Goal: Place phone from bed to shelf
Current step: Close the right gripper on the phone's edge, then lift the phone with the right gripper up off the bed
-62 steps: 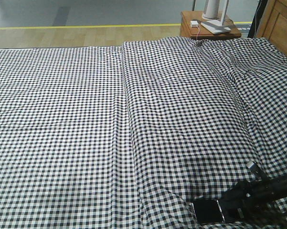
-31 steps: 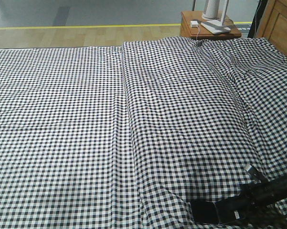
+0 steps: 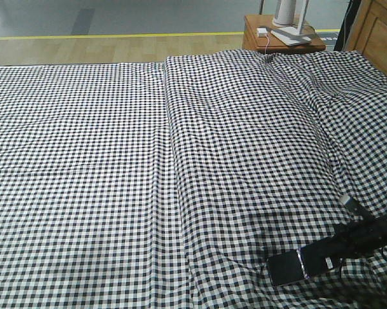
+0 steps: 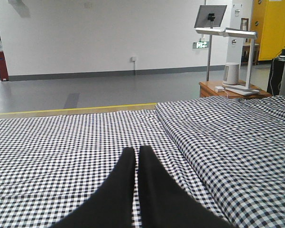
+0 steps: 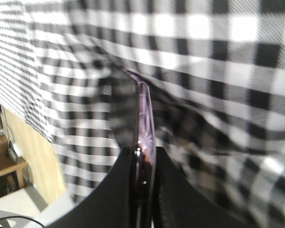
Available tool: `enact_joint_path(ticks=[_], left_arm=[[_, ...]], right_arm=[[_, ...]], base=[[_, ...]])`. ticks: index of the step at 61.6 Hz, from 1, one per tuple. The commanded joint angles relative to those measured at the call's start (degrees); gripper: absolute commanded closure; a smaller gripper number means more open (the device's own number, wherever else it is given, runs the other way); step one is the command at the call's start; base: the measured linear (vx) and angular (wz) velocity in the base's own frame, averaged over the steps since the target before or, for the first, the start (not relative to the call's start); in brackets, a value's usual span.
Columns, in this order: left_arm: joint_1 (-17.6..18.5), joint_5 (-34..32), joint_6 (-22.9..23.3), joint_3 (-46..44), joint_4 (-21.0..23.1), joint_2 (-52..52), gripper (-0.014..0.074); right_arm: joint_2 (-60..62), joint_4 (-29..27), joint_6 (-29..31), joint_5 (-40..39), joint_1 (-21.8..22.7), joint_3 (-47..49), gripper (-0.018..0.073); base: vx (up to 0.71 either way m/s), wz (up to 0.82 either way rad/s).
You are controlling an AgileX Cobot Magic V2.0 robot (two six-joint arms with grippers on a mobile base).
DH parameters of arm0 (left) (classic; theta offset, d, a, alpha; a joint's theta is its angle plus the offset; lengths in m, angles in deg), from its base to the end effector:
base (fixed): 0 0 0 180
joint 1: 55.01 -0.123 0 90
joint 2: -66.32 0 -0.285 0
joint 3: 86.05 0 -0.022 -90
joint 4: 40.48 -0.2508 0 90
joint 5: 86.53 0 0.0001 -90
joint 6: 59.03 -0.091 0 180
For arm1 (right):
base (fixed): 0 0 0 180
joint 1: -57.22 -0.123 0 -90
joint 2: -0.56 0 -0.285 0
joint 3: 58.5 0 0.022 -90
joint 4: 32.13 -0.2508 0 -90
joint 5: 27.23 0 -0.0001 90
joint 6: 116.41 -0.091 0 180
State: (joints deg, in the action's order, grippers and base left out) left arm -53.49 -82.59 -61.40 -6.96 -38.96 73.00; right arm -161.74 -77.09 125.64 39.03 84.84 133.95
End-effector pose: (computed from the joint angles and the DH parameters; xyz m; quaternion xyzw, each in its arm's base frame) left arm 0.0564 -0.0017 0.1970 0.0153 0.7051 -0.0048 0.7089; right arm 0.3674 -0.1258 -0.0574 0.0166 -0.9146 -0.4041 0.0021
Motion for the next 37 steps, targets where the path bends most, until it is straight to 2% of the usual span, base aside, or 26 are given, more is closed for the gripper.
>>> enact_joint_path(ticks=[1,10,26,37], left_arm=[[-0.11,-4.32,0.50,-1.38,0.60,-0.45,0.0595],[-0.11,-4.32,0.50,-1.38,0.60,-0.45,0.0595],[-0.11,-4.32,0.50,-1.38,0.60,-0.45,0.0595],[-0.11,-4.32,0.50,-1.38,0.60,-0.45,0.0595]], right_arm=[[8.45,-4.50,3.34,7.63,-0.04,-3.00,0.0563],[14.80,-7.09,6.11,7.63,-0.04,-8.37,0.0562],[27.80,-9.36,6.08,7.63,-0.11,-12.44,0.0563],[37.81,-10.78,5.47,7.63,-2.99,-12.51,0.0562]], base=[[0.00,0.00],[0.00,0.00],[0.00,0.00],[0.00,0.00]])
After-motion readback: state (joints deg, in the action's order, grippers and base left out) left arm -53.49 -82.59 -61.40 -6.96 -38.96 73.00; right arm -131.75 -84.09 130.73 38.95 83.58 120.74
